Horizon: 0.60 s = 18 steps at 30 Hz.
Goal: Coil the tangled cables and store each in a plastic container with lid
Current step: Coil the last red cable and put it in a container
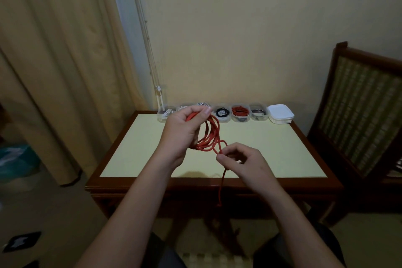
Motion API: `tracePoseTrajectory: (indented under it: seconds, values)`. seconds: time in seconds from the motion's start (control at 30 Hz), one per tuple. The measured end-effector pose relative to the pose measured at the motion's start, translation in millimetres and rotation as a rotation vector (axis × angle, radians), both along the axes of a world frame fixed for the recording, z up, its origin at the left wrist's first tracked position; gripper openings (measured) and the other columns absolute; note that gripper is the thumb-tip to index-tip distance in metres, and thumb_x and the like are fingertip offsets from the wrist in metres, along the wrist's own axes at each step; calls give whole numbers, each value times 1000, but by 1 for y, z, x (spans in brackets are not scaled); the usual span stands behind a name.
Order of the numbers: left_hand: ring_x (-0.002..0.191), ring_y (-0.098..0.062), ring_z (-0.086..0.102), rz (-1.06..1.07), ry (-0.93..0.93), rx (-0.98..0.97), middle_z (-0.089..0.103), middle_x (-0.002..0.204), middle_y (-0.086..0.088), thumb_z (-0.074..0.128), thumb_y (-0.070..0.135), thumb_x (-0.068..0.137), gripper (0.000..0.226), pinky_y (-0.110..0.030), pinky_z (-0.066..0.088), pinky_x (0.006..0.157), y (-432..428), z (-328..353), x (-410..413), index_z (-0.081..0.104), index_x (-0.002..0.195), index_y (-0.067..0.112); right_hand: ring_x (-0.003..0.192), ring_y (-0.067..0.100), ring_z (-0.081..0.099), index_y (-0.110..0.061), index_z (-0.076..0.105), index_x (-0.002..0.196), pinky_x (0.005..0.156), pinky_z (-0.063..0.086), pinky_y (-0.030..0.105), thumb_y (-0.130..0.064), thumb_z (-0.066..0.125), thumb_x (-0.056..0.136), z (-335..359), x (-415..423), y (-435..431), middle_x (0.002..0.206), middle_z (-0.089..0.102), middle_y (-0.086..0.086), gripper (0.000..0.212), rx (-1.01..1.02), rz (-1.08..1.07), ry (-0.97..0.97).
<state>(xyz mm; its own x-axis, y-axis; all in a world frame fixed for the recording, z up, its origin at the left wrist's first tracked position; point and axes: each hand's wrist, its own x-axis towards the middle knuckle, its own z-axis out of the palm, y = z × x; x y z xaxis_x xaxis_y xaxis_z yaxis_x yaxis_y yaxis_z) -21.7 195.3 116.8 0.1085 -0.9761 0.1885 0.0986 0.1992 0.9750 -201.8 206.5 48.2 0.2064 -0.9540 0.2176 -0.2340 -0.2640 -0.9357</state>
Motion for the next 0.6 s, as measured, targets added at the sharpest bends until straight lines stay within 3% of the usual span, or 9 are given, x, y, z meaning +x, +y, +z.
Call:
tracePoseTrajectory:
  seconds: [0.13, 0.2, 0.27, 0.3, 0.37, 0.47, 0.6]
  values:
    - [46, -13, 22, -36, 30, 25, 32, 63, -6, 72, 25, 92, 22, -28, 16, 47, 1, -1, -2, 73, 105, 7, 78, 17, 72, -14, 77, 92, 72, 56, 25, -20, 72, 93, 6, 1, 1, 82, 77, 3, 8, 22, 90, 1]
    - [44, -11, 38, 0, -36, 2, 49, 61, -1, 74, 26, 90, 22, -23, 27, 45, 2, -1, 0, 75, 104, 10, 81, 18, 74, -11, 77, 95, 72, 57, 27, -18, 69, 95, 10, -2, 2, 84, 78, 4, 11, 54, 81, -41]
    - [66, -3, 64, 51, -182, -53, 72, 77, 9, 76, 26, 88, 15, -15, 48, 61, 3, -2, 3, 78, 100, 17, 85, 18, 76, -9, 77, 96, 76, 59, 30, -18, 68, 96, 13, -4, 1, 85, 79, 4, 13, 96, 58, -89]
    - [80, 2, 67, 60, -277, -73, 75, 87, 13, 77, 25, 87, 12, -13, 50, 71, 2, -3, 5, 79, 98, 21, 86, 18, 76, -9, 77, 95, 78, 58, 30, -21, 68, 95, 14, -5, 0, 84, 79, 4, 14, 98, 28, -97]
    - [88, 1, 68, 34, -451, -76, 76, 93, 16, 77, 25, 87, 12, -18, 53, 80, 2, -6, 8, 80, 98, 28, 83, 19, 74, -10, 78, 89, 78, 57, 28, -26, 70, 94, 16, -5, -1, 81, 78, 5, 19, 112, -58, -153]
    - [80, -15, 68, -32, -548, -26, 76, 91, 5, 80, 39, 83, 19, -35, 53, 73, 1, -12, 9, 78, 101, 36, 69, 23, 67, 0, 76, 84, 70, 57, 30, -17, 73, 90, 21, -6, -2, 76, 74, 13, 18, 229, -103, -404]
    - [61, -6, 50, -110, -508, 56, 63, 70, 10, 81, 51, 78, 27, -26, 37, 62, 2, -23, -3, 77, 91, 27, 72, 24, 69, 8, 73, 86, 72, 62, 33, -9, 76, 85, 24, -5, -4, 76, 68, 20, 18, 291, -109, -522]
